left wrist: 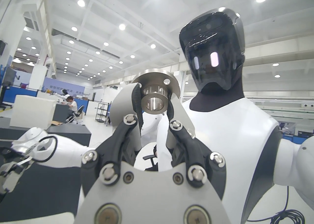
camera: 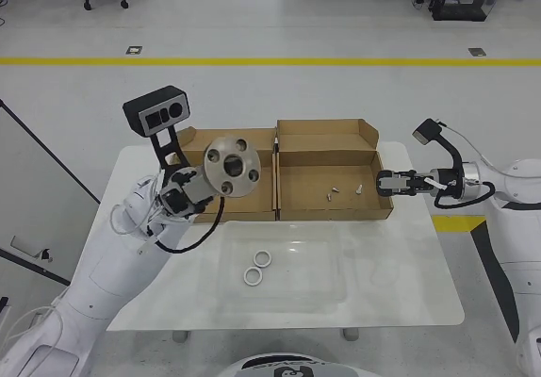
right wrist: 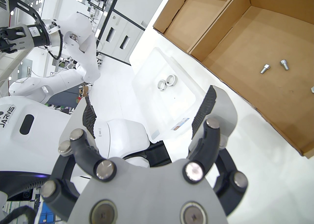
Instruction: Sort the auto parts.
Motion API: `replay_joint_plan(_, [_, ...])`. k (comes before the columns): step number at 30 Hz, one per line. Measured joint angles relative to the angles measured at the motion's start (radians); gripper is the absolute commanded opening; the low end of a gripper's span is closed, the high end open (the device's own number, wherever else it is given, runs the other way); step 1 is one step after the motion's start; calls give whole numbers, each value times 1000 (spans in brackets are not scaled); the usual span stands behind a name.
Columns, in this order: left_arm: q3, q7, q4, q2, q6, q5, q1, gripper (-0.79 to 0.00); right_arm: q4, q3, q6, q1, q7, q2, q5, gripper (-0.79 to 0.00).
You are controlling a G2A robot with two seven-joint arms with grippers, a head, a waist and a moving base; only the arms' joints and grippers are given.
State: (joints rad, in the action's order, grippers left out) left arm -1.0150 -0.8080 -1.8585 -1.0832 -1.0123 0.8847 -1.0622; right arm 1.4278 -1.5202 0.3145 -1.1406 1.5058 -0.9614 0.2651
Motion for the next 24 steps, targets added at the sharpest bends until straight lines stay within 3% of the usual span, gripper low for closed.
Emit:
replay_joint_plan(10, [-54, 0, -81, -53, 0, 267, -28, -785, 0, 0, 0, 0, 0, 0, 0, 0])
replay_joint_plan(17, [-86, -43, -67, -92, 42, 339, -45, -785, 0, 0, 0, 0, 0, 0, 0, 0])
replay_joint_plan(24, [-98, -68, -63, -98, 68, 332, -47, -785, 0, 0, 0, 0, 0, 0, 0, 0])
